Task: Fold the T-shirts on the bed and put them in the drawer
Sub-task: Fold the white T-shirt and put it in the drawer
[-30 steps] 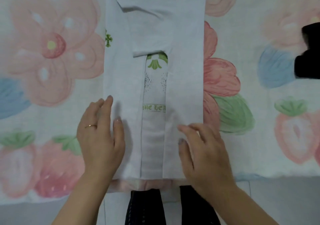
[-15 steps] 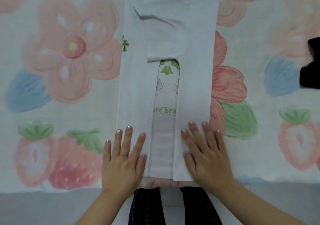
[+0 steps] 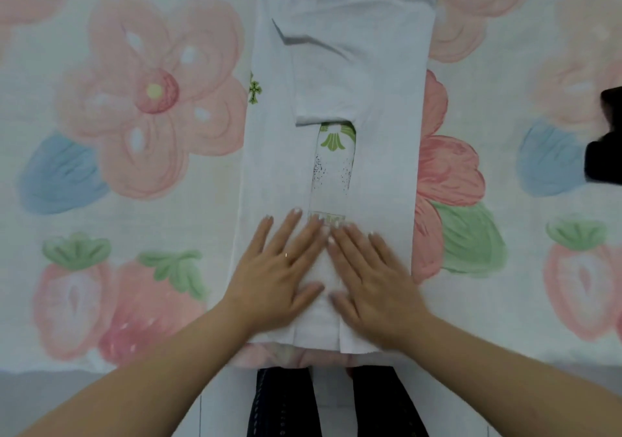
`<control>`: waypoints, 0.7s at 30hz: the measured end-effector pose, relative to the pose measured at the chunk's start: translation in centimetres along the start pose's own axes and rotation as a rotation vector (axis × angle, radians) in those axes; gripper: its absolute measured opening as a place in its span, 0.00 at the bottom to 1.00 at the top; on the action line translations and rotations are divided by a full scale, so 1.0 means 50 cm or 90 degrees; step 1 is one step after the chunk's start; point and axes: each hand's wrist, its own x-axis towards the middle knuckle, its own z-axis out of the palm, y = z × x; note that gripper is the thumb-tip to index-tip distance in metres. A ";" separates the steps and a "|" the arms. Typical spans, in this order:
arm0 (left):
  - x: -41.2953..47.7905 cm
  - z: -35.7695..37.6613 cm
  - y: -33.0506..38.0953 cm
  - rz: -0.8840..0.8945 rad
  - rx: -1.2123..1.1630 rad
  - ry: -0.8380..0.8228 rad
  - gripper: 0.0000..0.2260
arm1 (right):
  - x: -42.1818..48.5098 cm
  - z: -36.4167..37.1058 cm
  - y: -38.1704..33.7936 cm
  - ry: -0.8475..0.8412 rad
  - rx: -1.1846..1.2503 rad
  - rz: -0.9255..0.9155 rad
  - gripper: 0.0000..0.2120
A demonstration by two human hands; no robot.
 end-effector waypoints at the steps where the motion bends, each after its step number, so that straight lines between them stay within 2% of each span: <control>1: -0.031 0.004 0.007 0.040 -0.001 -0.012 0.28 | -0.035 0.007 -0.004 -0.025 0.001 -0.044 0.29; 4: -0.096 -0.005 0.006 0.145 -0.028 -0.029 0.28 | -0.106 -0.001 -0.003 -0.046 0.024 -0.155 0.26; 6: -0.105 -0.023 -0.012 0.128 -0.105 0.037 0.26 | -0.113 -0.020 0.007 0.052 0.076 -0.146 0.24; 7: -0.099 -0.036 -0.023 0.042 -0.171 0.082 0.26 | -0.107 -0.035 0.016 0.111 0.122 -0.064 0.22; 9: -0.078 -0.065 -0.051 -0.272 -0.313 0.176 0.26 | -0.086 -0.067 0.039 0.221 0.288 0.263 0.15; 10: -0.068 -0.082 -0.064 -0.444 -0.381 0.194 0.25 | -0.075 -0.082 0.050 0.204 0.377 0.445 0.14; 11: -0.061 -0.098 -0.071 -0.592 -0.443 0.169 0.27 | -0.069 -0.091 0.052 0.118 0.437 0.586 0.17; 12: -0.057 -0.106 -0.072 -0.677 -0.491 0.108 0.30 | -0.066 -0.091 0.052 -0.003 0.462 0.648 0.19; 14: -0.063 -0.105 -0.061 -0.668 -0.561 -0.022 0.36 | -0.067 -0.087 0.039 -0.160 0.450 0.614 0.17; 16: -0.076 -0.103 -0.045 -0.605 -0.669 -0.085 0.38 | -0.073 -0.083 0.025 -0.167 0.500 0.578 0.15; 18: -0.083 -0.122 -0.037 -0.547 -0.779 -0.100 0.37 | -0.077 -0.093 0.020 -0.149 0.659 0.590 0.13; 21: -0.068 -0.184 -0.053 -0.567 -1.066 -0.040 0.36 | -0.063 -0.149 0.034 -0.122 1.007 0.648 0.09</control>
